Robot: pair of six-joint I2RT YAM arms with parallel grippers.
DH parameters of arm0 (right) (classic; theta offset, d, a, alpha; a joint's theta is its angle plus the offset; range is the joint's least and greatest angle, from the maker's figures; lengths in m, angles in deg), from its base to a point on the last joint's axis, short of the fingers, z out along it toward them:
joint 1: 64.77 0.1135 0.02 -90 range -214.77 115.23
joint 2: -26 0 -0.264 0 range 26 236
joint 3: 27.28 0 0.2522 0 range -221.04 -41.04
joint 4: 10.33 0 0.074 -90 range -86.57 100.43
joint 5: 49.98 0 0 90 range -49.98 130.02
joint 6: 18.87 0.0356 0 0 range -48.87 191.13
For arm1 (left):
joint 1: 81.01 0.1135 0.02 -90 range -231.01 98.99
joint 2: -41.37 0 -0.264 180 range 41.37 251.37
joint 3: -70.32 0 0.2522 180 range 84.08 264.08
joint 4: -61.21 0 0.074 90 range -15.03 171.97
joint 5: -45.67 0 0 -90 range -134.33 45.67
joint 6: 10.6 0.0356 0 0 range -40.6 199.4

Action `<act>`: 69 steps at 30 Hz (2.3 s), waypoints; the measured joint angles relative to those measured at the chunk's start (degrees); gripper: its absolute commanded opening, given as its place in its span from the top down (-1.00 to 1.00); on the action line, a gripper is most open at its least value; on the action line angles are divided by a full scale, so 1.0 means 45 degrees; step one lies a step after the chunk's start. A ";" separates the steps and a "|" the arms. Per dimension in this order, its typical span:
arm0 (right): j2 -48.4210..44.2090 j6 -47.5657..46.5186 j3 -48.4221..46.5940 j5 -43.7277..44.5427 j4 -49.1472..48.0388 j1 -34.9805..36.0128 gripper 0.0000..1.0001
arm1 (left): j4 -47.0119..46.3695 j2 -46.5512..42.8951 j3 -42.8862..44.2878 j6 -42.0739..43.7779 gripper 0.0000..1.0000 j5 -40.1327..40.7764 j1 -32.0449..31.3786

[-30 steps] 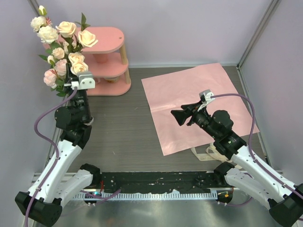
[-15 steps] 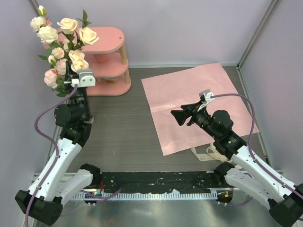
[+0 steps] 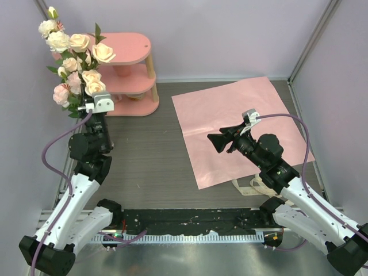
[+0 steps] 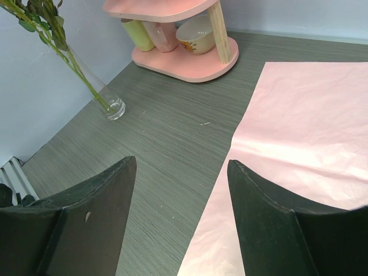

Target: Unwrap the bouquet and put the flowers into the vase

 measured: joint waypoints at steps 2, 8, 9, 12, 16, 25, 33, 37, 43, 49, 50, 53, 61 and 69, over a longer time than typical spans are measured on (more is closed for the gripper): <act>0.0000 0.0024 0.0005 0.0000 0.0000 0.0000 -0.40 | 0.0000 -0.0078 -0.0214 -0.0214 1.00 0.0165 0.0000; 0.0000 0.0092 0.0078 -0.0044 -0.0005 0.0000 -0.40 | 0.0029 -0.0379 -0.0743 -0.1243 1.00 0.1229 0.0000; 0.0000 0.0097 0.0087 -0.0044 -0.0005 0.0000 -0.41 | 0.0010 -0.0427 -0.0821 -0.1399 1.00 0.1491 0.0000; 0.0000 0.0102 0.0117 -0.0049 -0.0005 0.0000 -0.41 | 0.0039 -0.0583 -0.1039 -0.1792 1.00 0.2079 0.0000; 0.0000 0.0107 0.0180 -0.0058 -0.0005 0.0000 -0.41 | 0.0121 -0.0699 -0.1224 -0.2152 1.00 0.2769 0.0005; -0.0015 0.0233 0.0272 -0.0073 -0.0015 0.0000 -0.40 | 0.0962 -0.1127 -0.1549 -0.3225 1.00 0.3730 0.0005; -0.0015 0.0340 0.0442 -0.0078 -0.0029 0.0000 -0.41 | 0.2642 -0.1433 -0.1666 -0.5105 0.99 0.4930 0.0005; -0.0015 0.0345 0.0461 -0.0078 -0.0034 0.0000 -0.40 | 0.3424 -0.1608 -0.1666 -0.6018 0.99 0.5241 0.0005; -0.0015 0.0389 0.0481 -0.0078 -0.0102 0.0000 -0.41 | 0.4347 -0.1695 -0.1666 -0.7237 1.00 0.5751 0.0015; -0.0049 0.0413 0.0665 -0.0078 -0.0194 0.0000 -0.40 | 0.5693 -0.1525 -0.1622 -0.8684 1.00 0.6266 0.0015; -0.0049 0.0423 0.0685 -0.0078 -0.0189 0.0000 -0.40 | 0.5960 -0.1472 -0.1593 -0.8976 1.00 0.6363 0.0015; -0.0049 0.0427 0.0695 -0.0078 -0.0204 0.0000 -0.40 | 0.6664 -0.1341 -0.1545 -0.9763 1.00 0.6577 0.0015; -0.0044 0.0427 0.0695 -0.0078 -0.0204 0.0000 -0.41 | 0.7650 -0.1287 -0.1545 -1.1103 1.00 0.6985 0.0015; -0.0039 0.0423 0.0695 -0.0078 -0.0204 0.0000 -0.41 | 0.7810 -0.0986 -0.1535 -1.1380 0.99 0.7252 0.0015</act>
